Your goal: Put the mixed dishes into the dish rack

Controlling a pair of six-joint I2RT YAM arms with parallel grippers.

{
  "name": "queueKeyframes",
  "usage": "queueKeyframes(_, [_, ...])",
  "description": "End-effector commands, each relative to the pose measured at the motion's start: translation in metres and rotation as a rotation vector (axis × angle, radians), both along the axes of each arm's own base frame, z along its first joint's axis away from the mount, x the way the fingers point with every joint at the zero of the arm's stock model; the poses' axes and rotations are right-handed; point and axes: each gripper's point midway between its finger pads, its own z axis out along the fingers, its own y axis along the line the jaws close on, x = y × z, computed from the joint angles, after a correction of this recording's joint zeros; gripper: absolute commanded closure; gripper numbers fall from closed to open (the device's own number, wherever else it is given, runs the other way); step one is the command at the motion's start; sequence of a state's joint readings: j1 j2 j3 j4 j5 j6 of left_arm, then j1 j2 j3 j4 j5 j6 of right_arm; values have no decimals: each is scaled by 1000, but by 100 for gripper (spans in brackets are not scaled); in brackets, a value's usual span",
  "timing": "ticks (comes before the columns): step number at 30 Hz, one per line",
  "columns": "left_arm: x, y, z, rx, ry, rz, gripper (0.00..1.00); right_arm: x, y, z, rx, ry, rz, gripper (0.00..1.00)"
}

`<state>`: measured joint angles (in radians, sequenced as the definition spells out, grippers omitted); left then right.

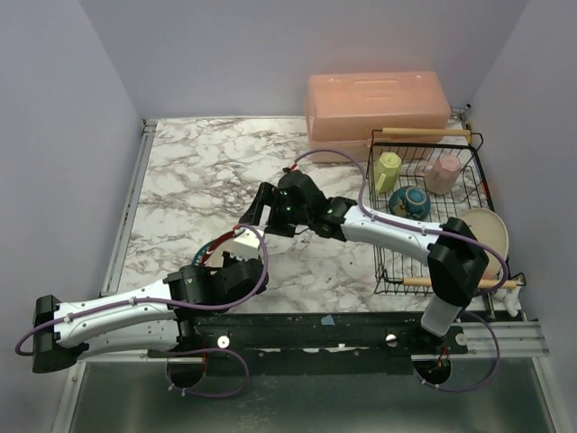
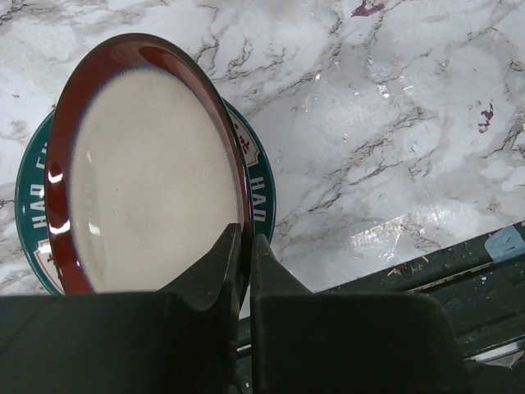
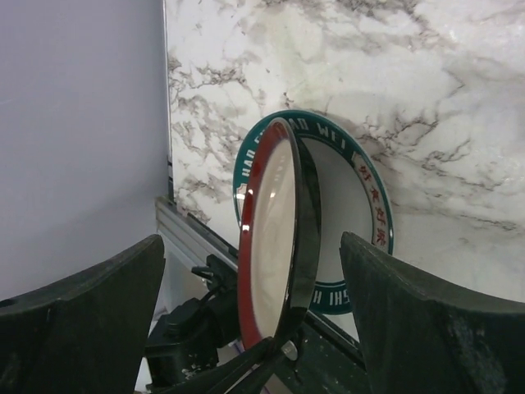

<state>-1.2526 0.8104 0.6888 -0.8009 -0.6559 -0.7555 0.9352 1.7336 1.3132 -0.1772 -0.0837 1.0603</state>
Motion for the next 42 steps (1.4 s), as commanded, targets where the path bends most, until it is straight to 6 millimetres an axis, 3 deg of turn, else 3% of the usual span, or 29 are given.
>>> queueKeyframes(1, [6,-3,11,-23,-45,5,100,-22,19,-24,25,65,50,14])
queueKeyframes(11, [6,-5,11,-30,-36,9,100,-51,28,-49,19,119,109,20])
queueKeyframes(19, [5,-5,12,-21,-34,4,100,-66,40,-56,53,137,141,26])
queueKeyframes(24, [5,-6,12,-21,-28,2,100,-76,47,-65,71,176,168,40])
queueKeyframes(33, [3,-11,14,-30,-15,-11,100,-73,43,-75,52,174,119,54])
queueKeyframes(37, [2,-14,17,-40,-8,-21,100,-74,44,-75,62,180,123,69])
queueKeyframes(42, [0,-15,18,-42,2,-33,95,-73,44,-71,68,172,118,80])
